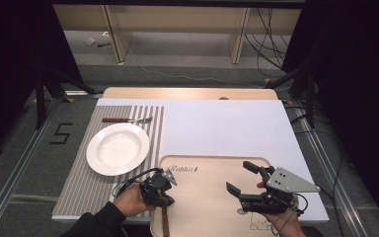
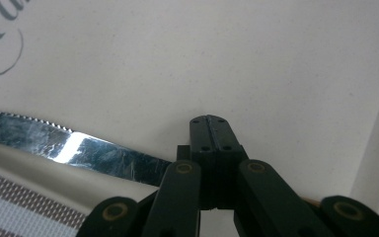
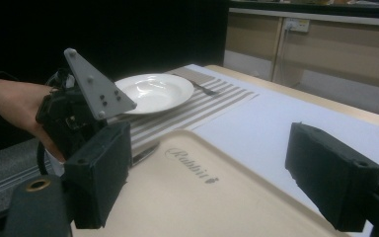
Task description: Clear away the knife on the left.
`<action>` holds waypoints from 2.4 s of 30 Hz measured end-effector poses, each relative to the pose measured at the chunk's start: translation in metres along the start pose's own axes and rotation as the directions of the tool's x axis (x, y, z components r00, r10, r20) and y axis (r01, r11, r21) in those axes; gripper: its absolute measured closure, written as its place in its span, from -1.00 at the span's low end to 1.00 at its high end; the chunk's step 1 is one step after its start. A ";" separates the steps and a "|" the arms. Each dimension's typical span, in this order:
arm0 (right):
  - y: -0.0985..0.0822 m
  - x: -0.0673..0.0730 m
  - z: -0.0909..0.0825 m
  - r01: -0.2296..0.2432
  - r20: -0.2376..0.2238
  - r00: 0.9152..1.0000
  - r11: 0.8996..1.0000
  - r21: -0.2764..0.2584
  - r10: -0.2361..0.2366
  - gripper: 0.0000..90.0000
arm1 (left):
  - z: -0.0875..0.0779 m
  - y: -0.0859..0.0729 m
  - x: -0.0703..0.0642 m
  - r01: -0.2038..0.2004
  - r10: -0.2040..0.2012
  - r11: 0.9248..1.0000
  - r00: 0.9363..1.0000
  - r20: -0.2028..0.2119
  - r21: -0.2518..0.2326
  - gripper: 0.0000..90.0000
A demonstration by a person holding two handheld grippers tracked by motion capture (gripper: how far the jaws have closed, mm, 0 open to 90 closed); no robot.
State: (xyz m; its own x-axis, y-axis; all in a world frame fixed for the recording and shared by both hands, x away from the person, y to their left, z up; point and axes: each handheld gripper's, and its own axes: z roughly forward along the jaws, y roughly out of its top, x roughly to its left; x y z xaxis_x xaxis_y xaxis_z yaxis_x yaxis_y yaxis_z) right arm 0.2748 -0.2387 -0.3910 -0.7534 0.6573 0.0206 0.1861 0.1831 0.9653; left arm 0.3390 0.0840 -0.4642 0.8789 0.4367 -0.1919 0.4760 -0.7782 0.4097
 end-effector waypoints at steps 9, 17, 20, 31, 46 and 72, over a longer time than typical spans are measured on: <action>0.000 0.000 0.000 0.001 -0.002 1.000 1.000 0.002 -0.001 -0.58 | -0.004 -0.004 0.006 0.018 -0.018 1.000 1.000 -0.014 0.005 0.99; 0.000 0.000 0.000 0.001 -0.004 1.000 1.000 0.002 -0.001 -0.58 | -0.004 -0.005 0.007 0.021 -0.021 1.000 1.000 -0.010 -0.006 0.96; 0.000 0.000 0.000 0.000 -0.003 1.000 1.000 0.003 0.000 -0.58 | -0.004 -0.005 0.007 0.022 -0.022 0.999 1.000 0.003 -0.024 0.75; 0.000 0.000 0.000 -0.003 -0.003 1.000 1.000 -0.002 0.003 -0.58 | -0.010 -0.003 0.005 0.067 -0.059 0.987 0.997 0.057 -0.149 -0.13; -0.001 -0.002 0.000 -0.007 -0.007 1.000 1.000 -0.001 0.007 -0.58 | -0.036 -0.009 0.006 0.088 -0.069 0.887 0.996 0.058 -0.453 -0.55; 0.000 -0.001 0.001 -0.006 -0.009 1.000 1.000 -0.002 0.006 -0.58 | -0.066 -0.028 0.005 0.041 -0.059 0.741 0.998 -0.004 -0.670 -0.59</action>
State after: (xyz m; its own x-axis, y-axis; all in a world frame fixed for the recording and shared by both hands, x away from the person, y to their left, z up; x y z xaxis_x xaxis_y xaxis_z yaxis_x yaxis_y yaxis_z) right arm 0.2762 -0.2390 -0.3916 -0.7578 0.6519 0.0287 0.1895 0.1778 0.9656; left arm 0.3278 0.1375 -0.4173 0.8492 0.4837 -0.2117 0.3689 -0.2566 0.8934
